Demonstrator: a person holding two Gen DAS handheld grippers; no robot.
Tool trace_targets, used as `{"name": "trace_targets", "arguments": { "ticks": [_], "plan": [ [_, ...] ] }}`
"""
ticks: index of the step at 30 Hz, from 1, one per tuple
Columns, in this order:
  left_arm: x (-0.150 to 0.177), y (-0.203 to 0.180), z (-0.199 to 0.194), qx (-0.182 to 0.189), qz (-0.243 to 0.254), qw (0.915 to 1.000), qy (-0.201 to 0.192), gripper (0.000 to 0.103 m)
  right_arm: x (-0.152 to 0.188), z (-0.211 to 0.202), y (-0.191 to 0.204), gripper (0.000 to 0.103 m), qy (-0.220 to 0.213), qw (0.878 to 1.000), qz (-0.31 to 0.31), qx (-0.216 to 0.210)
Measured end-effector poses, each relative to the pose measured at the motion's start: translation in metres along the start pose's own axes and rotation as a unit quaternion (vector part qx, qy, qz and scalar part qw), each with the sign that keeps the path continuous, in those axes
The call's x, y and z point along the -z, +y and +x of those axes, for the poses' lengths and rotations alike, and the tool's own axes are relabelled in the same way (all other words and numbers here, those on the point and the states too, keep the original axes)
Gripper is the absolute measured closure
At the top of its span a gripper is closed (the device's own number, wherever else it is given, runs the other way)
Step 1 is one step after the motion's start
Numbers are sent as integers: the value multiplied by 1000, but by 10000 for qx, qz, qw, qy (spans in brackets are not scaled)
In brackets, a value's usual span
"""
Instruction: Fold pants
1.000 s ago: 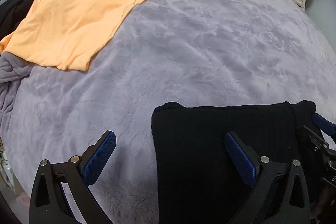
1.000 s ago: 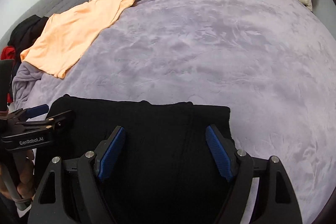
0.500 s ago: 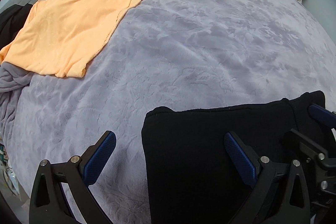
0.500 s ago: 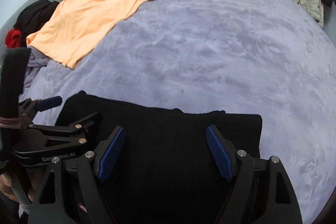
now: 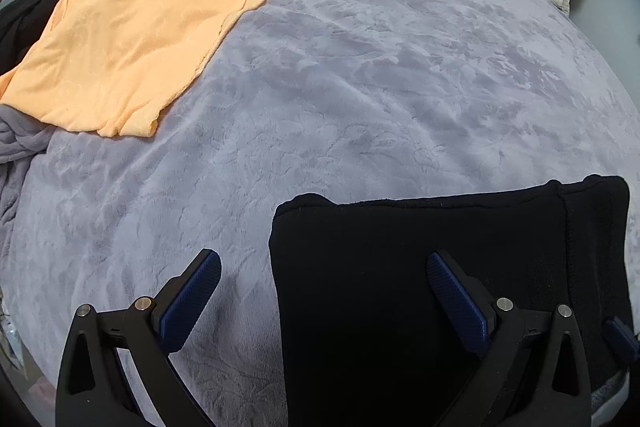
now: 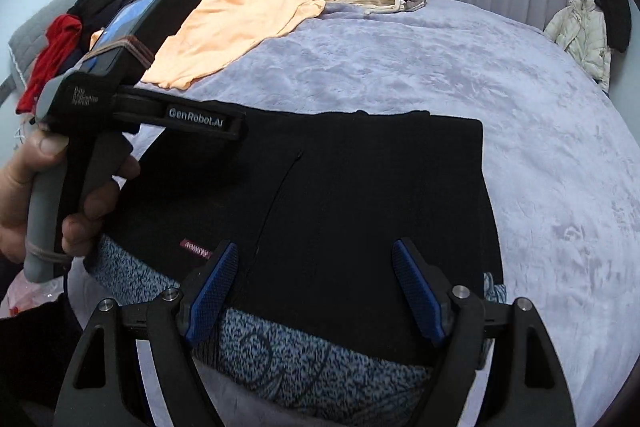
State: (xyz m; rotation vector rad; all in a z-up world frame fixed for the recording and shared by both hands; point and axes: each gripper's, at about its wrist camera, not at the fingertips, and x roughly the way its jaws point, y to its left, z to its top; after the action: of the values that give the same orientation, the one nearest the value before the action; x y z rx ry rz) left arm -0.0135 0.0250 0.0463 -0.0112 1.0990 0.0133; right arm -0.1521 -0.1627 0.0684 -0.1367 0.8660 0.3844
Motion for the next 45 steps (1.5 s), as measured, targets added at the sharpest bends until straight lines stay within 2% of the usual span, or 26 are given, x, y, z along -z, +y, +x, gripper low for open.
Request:
{"name": "trace_targets", "arguments": {
  "ticks": [4,9,12,15,17,19,22,25,26,28,29,31,33,36,39,41,43,45],
  "plan": [
    [12,12,-35,173,-199,9991,-326,0,15,-5,2,21,-64,9995,-288,128],
    [51,40,-71,468,-384,9965,-582,0,21,-11,-2,21,-205,9994,-291,36],
    [76,54,-82,486,-409,9958,-667,0,22,-10,2,20,-252,9990,-355,112],
    [94,60,-74,648,-502,9958,-398,0,22,-9,4,18,-281,9989,-349,129],
    [102,55,-53,475,-506,9976,-53,0,23,-9,5,16,-309,9988,-346,127],
    [107,51,-41,300,-570,9979,75,0,21,-6,7,16,-303,9987,-397,132],
    [100,51,-46,327,-617,9975,69,0,21,-5,12,14,-261,9979,-536,261],
    [99,48,-68,811,-566,9949,-220,0,17,-9,9,14,-223,9986,-431,187],
    [99,44,-71,778,-438,9957,-244,0,16,-12,8,14,-231,9990,-367,134],
    [101,32,-59,170,-118,9997,-93,0,16,-17,5,13,-287,9993,-252,-5],
    [102,28,-48,43,-78,9999,52,0,17,-17,4,13,-286,9993,-226,-57],
    [101,32,-44,158,-352,9992,129,0,18,-12,5,13,-219,9993,-317,16],
    [96,35,-53,246,-333,9991,7,0,16,-12,10,13,-166,9985,-503,148],
    [79,38,-70,580,-418,9971,-263,0,3,-17,7,12,-214,9989,-410,-57],
    [48,36,-68,319,-501,9974,-405,0,-21,-18,-7,12,-468,9988,-143,-32],
    [25,32,-59,-9,-583,9971,-484,0,-40,-12,-18,12,-598,9982,77,-22],
    [11,31,-49,-26,-728,9966,-390,0,-59,-4,-34,12,-583,9972,444,-170],
    [-2,28,-35,-109,-778,9965,-279,0,-76,7,-51,12,-528,9938,841,-496]
  ]
}}
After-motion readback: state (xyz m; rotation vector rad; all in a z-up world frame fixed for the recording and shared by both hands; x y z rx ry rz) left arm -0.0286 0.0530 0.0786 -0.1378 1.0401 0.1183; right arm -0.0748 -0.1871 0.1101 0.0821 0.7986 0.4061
